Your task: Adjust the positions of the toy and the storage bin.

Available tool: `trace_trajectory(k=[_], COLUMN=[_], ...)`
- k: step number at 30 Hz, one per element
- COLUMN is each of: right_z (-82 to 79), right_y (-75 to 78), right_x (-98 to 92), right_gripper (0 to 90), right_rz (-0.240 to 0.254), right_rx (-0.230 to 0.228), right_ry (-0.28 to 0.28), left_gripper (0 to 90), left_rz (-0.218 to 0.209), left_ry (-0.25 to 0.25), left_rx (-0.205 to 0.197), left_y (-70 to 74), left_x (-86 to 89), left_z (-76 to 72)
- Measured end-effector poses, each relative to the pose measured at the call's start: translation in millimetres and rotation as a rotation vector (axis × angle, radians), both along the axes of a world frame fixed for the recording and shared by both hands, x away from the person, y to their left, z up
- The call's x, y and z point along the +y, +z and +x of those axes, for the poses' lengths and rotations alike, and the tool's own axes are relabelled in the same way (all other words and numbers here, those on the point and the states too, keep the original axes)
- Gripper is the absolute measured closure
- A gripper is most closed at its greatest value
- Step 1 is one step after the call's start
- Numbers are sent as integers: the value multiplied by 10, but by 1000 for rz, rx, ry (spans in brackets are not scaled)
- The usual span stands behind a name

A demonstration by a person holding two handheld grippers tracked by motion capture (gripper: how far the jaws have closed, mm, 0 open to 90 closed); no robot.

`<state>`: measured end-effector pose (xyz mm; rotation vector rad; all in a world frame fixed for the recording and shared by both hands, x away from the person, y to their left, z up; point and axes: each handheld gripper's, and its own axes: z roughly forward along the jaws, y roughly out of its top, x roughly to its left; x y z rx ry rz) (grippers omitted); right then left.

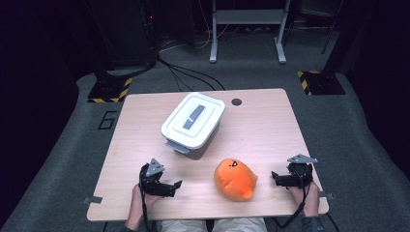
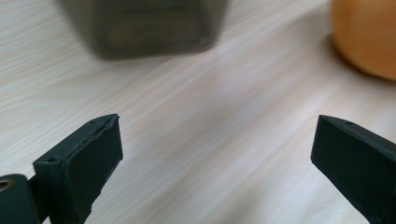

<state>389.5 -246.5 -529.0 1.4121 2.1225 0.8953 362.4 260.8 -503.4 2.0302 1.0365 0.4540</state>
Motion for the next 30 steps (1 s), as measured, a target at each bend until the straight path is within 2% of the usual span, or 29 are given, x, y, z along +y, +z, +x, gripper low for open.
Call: trace_trajectory(k=[3, 7, 12, 14, 15, 16, 21, 22, 24, 26, 27, 30], right_z=[-2, -3, -3, -3, -5, -8, -7, -8, -13, -55, -82, -139], right_y=[-1, 0, -1, 0, 1, 1, 6, 10, 20, 63, 97, 202], right_x=[2, 3, 11, 11, 14, 19, 25, 22, 30, 52, 70, 143], right_gripper=[8, 8, 7, 8, 8, 8, 0, 0, 0, 0, 0, 0], right_rz=[-1, -2, 4, 2, 1, -2, -12, -17, -21, -5, 11, 38], right_rx=[-3, -3, -3, -3, -4, -7, -10, -7, -12, -44, -53, -66], right_ry=[-1, -4, -7, -9, -10, -13, -14, -7, -6, 4, 11, 48], left_gripper=[7, 6, 5, 2, 2, 0, 0, 0, 0, 0, 0, 0], left_rz=[-8, 28, 50, 52, 56, 70, 95, 85, 94, 96, 85, 89], left_ry=[80, 142, 161, 165, 166, 155, 149, 153, 144, 134, 145, 157], left_rx=[-4, -6, 17, 35, 60, 71, 71, 74, 69, 71, 69, 69], left_y=[-64, -129, -206, -250, -267, -269, -272, -274, -272, -270, -275, -274], left_x=[132, 254, 322, 342, 341, 345, 333, 329, 341, 349, 341, 337], left_z=[44, 102, 154, 166, 179, 190, 201, 206, 246, 292, 306, 326])
